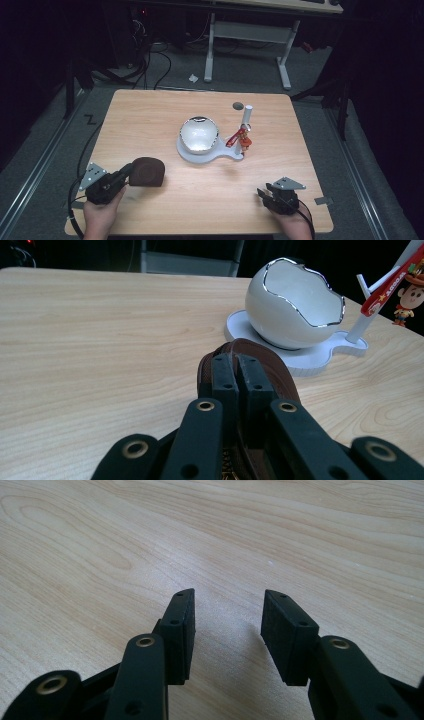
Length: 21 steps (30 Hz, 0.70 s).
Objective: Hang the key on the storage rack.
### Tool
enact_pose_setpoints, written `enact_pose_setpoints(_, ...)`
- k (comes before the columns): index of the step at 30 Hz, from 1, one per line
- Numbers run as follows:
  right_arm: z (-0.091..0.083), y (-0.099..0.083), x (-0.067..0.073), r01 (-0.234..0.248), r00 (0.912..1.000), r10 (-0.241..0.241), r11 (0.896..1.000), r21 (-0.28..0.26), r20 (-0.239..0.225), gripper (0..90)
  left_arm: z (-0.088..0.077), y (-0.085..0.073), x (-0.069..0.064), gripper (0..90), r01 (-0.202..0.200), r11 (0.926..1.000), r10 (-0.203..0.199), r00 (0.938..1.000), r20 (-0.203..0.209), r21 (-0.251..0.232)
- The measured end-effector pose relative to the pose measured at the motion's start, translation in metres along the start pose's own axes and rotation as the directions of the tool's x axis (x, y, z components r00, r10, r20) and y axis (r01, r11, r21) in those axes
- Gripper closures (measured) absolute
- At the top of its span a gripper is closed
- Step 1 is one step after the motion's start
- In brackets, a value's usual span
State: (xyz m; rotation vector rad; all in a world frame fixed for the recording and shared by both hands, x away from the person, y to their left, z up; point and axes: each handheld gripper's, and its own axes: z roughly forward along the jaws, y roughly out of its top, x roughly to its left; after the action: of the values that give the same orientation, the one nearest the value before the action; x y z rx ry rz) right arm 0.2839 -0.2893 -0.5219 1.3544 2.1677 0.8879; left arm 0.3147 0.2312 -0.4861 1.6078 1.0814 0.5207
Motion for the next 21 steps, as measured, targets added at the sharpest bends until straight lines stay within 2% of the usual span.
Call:
enact_pose_setpoints(7,-0.001,0.0,-0.001,-0.005,1.0,0.005,1.0,-0.003,-0.001,57.4,0.004,0.009,-0.01,87.6,-0.028,0.9993,0.028,0.9996,-0.006,-0.025)
enact_pose_setpoints(21,-0.003,0.0,-0.002,-0.012,0.9999,0.012,1.0,-0.011,-0.004,57.6,0.023,0.031,-0.031,87.7,-0.039,0.9977,0.041,0.9989,0.022,-0.054)
